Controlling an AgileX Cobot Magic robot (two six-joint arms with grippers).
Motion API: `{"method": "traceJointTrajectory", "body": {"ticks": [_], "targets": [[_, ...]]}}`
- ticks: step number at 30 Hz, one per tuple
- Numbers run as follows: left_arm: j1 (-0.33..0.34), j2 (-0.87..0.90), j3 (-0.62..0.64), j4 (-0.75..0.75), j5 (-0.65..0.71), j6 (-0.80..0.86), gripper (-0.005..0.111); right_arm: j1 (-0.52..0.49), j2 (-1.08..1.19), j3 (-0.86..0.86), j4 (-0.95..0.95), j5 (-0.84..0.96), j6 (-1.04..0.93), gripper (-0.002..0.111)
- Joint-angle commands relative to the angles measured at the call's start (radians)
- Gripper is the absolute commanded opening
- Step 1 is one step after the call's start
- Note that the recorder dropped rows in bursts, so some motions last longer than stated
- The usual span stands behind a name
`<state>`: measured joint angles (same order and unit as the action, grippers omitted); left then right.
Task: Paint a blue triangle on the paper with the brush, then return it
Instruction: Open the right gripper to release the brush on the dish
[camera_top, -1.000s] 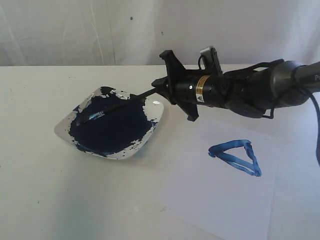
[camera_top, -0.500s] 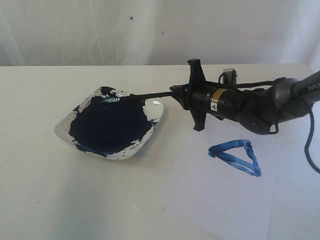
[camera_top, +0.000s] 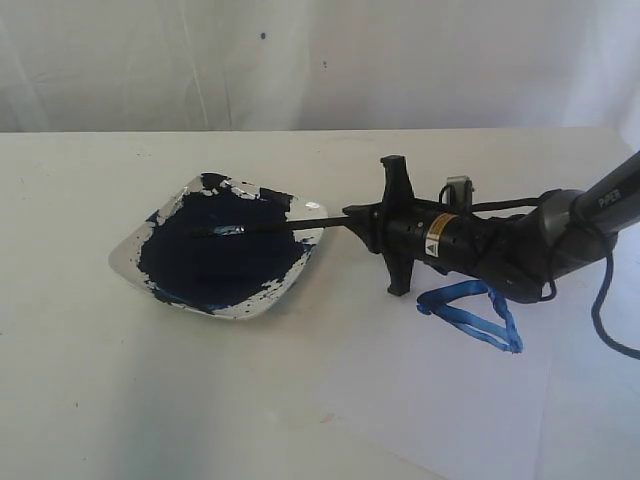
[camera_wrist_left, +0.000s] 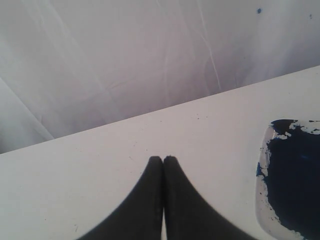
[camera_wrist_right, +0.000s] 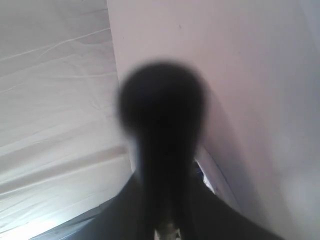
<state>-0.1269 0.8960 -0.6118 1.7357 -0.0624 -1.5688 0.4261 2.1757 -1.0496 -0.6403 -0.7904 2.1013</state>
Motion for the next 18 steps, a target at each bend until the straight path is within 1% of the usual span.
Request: {"method": "traceJointTrajectory", "body": {"ticks": [1, 7, 18], "targets": [[-0.006, -0.012, 0.005, 0.009, 0.004, -0.005, 0.0, -0.005, 0.004, 0.005, 0.019, -0.006, 0.0, 0.0], [-0.006, -0.012, 0.005, 0.009, 0.004, -0.005, 0.0, -0.003, 0.004, 0.003, 0.023, 0.055, -0.002, 0.0], [-0.006, -0.012, 0.005, 0.009, 0.004, -0.005, 0.0, 0.005, 0.004, -0.014, 0.052, 0.102, -0.06, 0.0]]}}
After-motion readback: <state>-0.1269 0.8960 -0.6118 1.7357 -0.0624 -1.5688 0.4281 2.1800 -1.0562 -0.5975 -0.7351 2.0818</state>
